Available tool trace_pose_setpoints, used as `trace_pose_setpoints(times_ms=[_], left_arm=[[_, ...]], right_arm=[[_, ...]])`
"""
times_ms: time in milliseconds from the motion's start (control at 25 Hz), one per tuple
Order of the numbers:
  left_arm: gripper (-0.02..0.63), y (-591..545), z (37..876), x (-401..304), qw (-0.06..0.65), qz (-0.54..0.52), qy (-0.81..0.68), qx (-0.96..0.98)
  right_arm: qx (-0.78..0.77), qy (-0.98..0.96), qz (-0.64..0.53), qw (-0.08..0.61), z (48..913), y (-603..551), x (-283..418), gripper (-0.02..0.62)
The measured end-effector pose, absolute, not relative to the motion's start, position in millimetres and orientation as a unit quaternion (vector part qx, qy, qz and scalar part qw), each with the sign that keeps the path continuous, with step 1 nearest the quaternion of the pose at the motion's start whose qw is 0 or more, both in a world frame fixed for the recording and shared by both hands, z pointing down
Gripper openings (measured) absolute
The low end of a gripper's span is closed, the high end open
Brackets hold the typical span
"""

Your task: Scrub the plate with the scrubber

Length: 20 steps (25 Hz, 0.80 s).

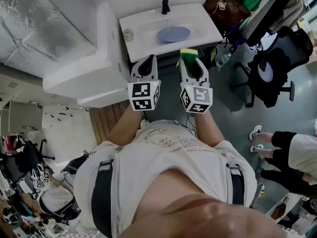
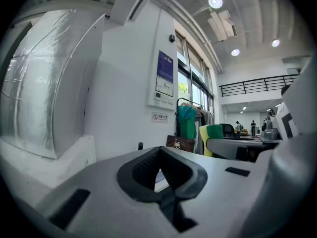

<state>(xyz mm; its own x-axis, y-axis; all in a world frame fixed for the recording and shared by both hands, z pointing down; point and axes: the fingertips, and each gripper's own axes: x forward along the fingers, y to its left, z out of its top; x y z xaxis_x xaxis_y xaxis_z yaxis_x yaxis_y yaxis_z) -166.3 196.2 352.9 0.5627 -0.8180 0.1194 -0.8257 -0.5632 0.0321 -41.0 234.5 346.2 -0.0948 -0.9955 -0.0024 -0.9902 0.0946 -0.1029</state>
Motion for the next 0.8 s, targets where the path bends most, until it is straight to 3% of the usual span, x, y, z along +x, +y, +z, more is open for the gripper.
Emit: trace_pose_setpoints(times_ms=[800], left_arm=[[0.020,211,365,-101,0.040,0.056,-0.473,0.879]], right_arm=[[-0.660,0.749,-0.041,0.042,360,255,23,0.176]])
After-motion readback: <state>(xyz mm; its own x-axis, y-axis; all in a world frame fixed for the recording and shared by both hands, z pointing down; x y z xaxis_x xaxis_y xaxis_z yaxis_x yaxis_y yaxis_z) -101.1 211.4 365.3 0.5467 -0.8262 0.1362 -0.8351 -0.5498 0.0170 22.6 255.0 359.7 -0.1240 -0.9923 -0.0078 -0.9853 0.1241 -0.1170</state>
